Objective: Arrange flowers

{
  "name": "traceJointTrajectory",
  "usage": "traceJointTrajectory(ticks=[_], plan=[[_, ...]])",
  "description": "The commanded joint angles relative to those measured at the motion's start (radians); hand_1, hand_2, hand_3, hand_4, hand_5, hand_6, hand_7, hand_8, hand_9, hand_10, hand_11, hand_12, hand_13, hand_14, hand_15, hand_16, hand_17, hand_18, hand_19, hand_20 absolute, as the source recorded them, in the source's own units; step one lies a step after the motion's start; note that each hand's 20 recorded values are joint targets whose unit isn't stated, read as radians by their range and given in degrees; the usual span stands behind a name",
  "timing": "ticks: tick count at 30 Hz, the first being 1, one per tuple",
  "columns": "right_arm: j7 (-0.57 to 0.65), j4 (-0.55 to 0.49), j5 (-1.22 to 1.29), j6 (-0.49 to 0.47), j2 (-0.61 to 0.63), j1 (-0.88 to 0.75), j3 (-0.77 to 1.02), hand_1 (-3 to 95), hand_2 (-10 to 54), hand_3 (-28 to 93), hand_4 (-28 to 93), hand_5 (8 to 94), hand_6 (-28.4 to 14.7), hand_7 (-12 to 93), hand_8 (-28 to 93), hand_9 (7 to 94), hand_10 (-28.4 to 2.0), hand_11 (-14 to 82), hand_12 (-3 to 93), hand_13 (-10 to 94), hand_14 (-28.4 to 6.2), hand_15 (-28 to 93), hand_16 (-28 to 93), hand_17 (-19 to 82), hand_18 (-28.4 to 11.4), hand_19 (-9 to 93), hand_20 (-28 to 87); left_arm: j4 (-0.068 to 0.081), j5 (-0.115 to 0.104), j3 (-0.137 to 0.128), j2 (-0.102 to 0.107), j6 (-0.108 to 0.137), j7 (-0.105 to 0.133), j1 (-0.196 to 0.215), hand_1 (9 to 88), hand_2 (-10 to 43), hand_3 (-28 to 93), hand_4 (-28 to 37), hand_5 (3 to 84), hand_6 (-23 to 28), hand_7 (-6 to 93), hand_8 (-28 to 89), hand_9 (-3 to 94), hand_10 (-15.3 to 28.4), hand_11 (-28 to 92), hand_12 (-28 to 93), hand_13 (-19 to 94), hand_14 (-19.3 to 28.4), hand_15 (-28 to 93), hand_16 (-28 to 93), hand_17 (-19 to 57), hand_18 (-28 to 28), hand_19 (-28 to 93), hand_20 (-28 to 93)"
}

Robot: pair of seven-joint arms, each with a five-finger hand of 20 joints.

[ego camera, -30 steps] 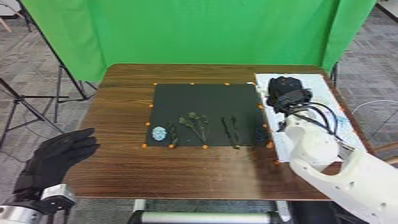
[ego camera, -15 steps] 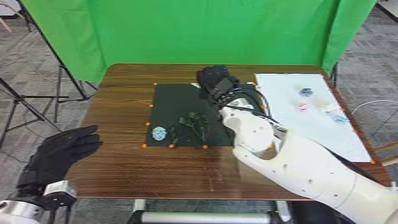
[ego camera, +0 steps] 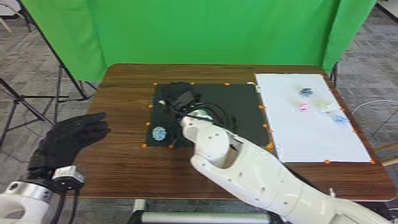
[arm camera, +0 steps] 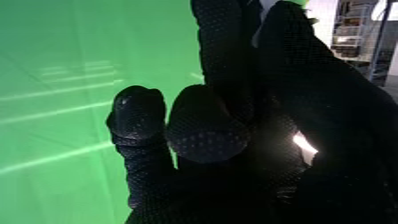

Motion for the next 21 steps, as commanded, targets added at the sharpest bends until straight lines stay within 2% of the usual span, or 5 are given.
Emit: traceJointTrajectory(ticks=[1,3,7,10,21], plan=[[0.037,0.035,-0.010,-0.035,-0.019,-0.003,0.005,50.5,-5.0,73,-28,81.1,3.4,19,1,85.7,-7.5,12.7,22.3,82,-2.0,78,23,50,-19.3,93,31,0.013,0.010,0.028,0.007,-0.025,-0.012,-0.037,27.5,3.7,83,-15.9,45.8,13.1,19.3,-10,40.4,22.5,36,11,27,28.4,64,-14,-8.8,22.6,59,11],[0.040,0.039,-0.010,-0.066,-0.027,-0.017,0.032,50.1,-5.2,73,-28,81.1,3.3,19,0,85.6,-7.6,12.8,22.3,82,-2.0,78,23,50,-19.3,93,31,0.011,0.012,0.030,0.002,-0.024,-0.020,-0.041,27.4,3.7,83,-15.8,45.8,13.1,19.3,-10,40.4,22.5,36,11,27,28.4,64,-14,-8.8,22.7,59,11],[0.056,0.046,0.007,-0.088,-0.032,-0.024,0.044,48.4,-6.7,73,-28,80.2,2.7,19,0,84.2,-8.1,13.6,21.7,81,-2.3,78,23,50,-19.4,93,31,0.016,0.010,0.030,0.006,-0.023,-0.012,-0.046,27.4,3.7,83,-15.8,45.8,13.1,19.3,-10,40.4,22.6,36,11,27,28.4,64,-14,-8.8,22.7,59,11],[0.068,0.043,0.018,-0.107,-0.034,-0.032,0.045,47.1,-7.9,73,-28,79.5,2.1,18,0,83.0,-8.5,14.8,20.2,81,-2.5,78,23,49,-19.4,93,31,0.020,0.014,0.027,0.006,-0.034,-0.018,-0.051,27.4,3.7,83,-15.7,45.8,13.1,19.3,-10,40.4,22.6,36,11,27,28.4,64,-14,-8.8,22.7,59,11],[0.085,0.043,0.047,-0.094,-0.045,-0.025,0.036,40.4,-9.4,74,-28,77.9,1.5,18,0,81.2,-9.5,18.0,16.2,80,-3.1,79,23,48,-19.5,93,31,0.029,0.016,0.049,0.013,-0.035,-0.028,-0.089,27.5,3.7,83,-15.7,45.8,13.1,19.3,-10,40.5,22.5,36,11,27,28.4,64,-14,-8.8,22.7,59,11]])
